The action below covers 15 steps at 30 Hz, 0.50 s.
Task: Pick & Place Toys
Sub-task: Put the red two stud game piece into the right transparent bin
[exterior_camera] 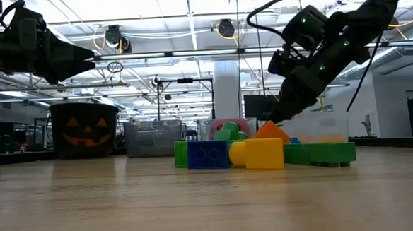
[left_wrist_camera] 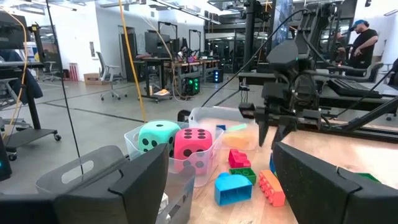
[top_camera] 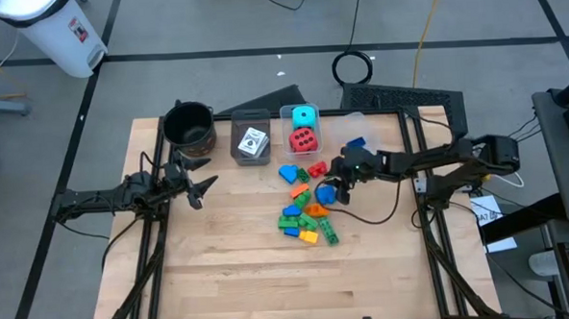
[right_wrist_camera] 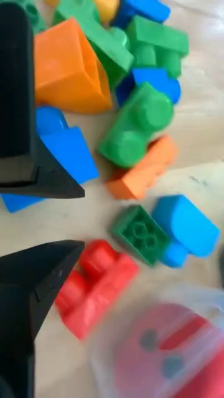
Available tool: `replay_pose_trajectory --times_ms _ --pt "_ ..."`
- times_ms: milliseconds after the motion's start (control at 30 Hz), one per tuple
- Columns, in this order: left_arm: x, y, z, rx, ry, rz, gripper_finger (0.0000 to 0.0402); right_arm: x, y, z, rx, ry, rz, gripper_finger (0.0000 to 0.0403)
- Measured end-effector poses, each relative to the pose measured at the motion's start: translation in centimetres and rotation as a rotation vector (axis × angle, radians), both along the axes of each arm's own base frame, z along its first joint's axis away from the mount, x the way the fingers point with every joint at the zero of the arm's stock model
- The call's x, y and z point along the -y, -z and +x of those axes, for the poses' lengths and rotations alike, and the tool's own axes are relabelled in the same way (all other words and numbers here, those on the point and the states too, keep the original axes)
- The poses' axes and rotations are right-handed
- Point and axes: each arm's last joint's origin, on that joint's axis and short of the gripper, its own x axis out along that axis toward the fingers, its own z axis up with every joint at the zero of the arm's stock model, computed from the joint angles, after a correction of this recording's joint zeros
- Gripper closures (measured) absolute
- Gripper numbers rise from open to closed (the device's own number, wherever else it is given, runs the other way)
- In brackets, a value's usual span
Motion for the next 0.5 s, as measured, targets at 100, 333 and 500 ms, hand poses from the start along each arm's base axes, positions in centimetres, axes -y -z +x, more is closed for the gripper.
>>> replay_pose_trajectory --times_ms 100,333,500 --pt "0.0 0.0 0.0 0.002 0.000 0.000 0.0110 0.2 -0.8 -0.2 0.021 0.040 -0.075 0.0309" --pt "0.0 0.0 0.0 0.002 0.002 0.000 0.0110 -1.3 -3.2 -3.1 -0.042 0.015 -0.036 0.0313" --pt "0.0 0.0 0.0 0.002 0.001 0.000 0.0110 -2.6 -3.7 -6.7 -0.235 0.067 -0.001 0.0343"
